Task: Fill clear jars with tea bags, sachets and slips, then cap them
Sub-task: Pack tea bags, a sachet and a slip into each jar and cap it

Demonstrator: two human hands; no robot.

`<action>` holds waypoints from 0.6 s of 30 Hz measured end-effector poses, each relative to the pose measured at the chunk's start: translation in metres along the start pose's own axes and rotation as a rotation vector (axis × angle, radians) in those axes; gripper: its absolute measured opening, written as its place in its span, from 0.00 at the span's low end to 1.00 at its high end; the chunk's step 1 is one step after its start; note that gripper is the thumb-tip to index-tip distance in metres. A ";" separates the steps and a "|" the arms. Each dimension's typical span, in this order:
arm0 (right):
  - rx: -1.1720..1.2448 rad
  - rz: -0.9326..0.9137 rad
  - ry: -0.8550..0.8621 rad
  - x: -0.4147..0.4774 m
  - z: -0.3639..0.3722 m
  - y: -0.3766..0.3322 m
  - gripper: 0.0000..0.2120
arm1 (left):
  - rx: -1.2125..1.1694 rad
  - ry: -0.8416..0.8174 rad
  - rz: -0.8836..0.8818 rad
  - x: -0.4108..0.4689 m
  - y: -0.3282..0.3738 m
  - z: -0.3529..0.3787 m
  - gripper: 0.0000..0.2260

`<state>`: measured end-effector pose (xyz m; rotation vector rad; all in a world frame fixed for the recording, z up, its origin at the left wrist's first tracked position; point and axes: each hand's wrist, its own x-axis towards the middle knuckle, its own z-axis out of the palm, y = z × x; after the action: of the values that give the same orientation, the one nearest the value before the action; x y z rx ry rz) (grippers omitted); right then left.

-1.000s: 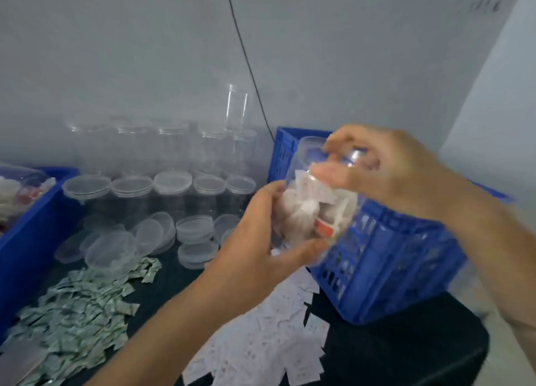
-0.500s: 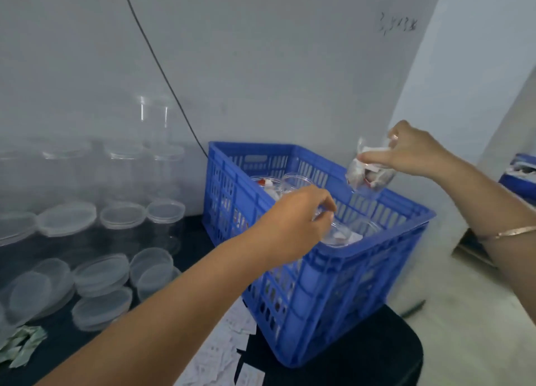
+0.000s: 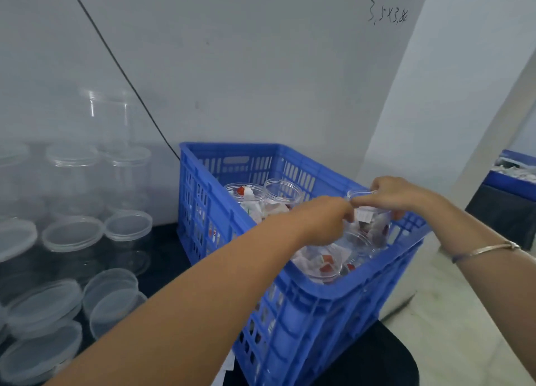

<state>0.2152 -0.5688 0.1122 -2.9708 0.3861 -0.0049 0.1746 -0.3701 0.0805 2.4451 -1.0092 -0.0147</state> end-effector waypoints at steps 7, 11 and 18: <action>0.101 0.017 -0.014 -0.008 -0.015 0.010 0.34 | 0.187 -0.249 0.188 0.031 0.028 0.028 0.17; 0.138 0.000 -0.049 -0.010 -0.018 0.015 0.37 | 0.342 -0.214 0.210 0.032 0.018 0.032 0.24; 0.252 0.071 -0.068 -0.009 -0.028 0.025 0.36 | 0.295 -0.122 0.163 0.026 0.010 0.029 0.16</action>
<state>0.1997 -0.5944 0.1365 -2.7000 0.4462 0.0514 0.1814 -0.4059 0.0642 2.6419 -1.3462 0.0429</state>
